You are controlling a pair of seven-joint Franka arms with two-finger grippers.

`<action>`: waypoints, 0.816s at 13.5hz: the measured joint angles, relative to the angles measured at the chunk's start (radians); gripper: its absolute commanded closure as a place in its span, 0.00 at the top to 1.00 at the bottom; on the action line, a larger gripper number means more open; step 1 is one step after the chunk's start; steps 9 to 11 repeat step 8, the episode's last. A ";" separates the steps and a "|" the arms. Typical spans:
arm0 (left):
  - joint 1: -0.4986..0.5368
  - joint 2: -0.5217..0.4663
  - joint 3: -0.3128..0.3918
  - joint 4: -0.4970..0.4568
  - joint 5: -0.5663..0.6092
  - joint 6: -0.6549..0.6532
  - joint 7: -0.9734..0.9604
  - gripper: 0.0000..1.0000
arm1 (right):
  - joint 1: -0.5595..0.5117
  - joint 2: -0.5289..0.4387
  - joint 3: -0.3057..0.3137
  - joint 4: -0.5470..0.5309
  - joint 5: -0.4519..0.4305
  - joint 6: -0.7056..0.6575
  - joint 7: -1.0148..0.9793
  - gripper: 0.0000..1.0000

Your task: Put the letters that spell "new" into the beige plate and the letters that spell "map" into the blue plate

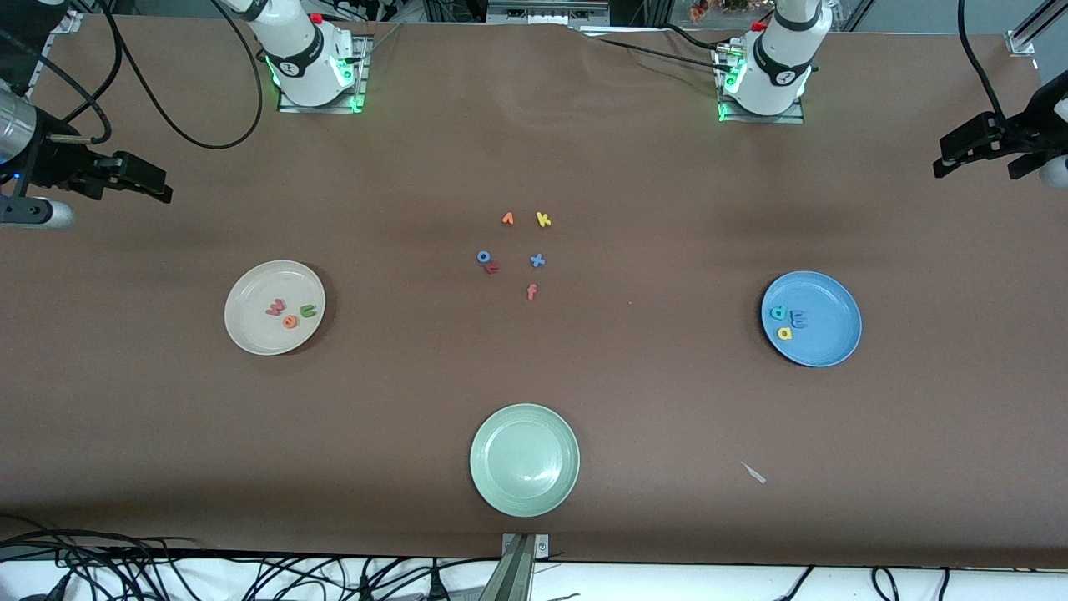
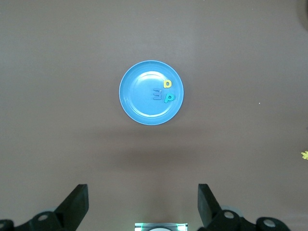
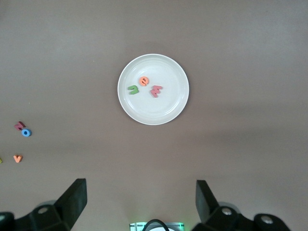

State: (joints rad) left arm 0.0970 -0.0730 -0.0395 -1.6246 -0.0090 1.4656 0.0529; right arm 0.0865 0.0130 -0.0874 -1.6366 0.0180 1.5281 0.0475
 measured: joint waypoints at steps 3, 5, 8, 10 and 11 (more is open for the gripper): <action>0.000 0.000 0.000 0.000 0.000 0.000 0.000 1.00 | -0.003 0.000 0.003 -0.008 0.000 0.009 0.000 1.00; 0.000 0.000 0.000 0.000 0.000 0.000 0.000 1.00 | -0.003 0.000 0.006 -0.011 0.000 0.018 0.000 1.00; 0.000 0.000 0.000 0.000 0.000 0.000 0.000 1.00 | -0.006 0.000 0.007 -0.011 0.000 0.026 0.000 1.00; 0.000 0.000 0.000 0.000 0.000 0.000 0.000 1.00 | -0.006 0.000 0.007 -0.011 0.000 0.026 0.000 1.00; 0.000 0.000 0.000 0.000 0.000 0.000 0.000 1.00 | -0.006 0.000 0.007 -0.011 0.000 0.026 0.000 1.00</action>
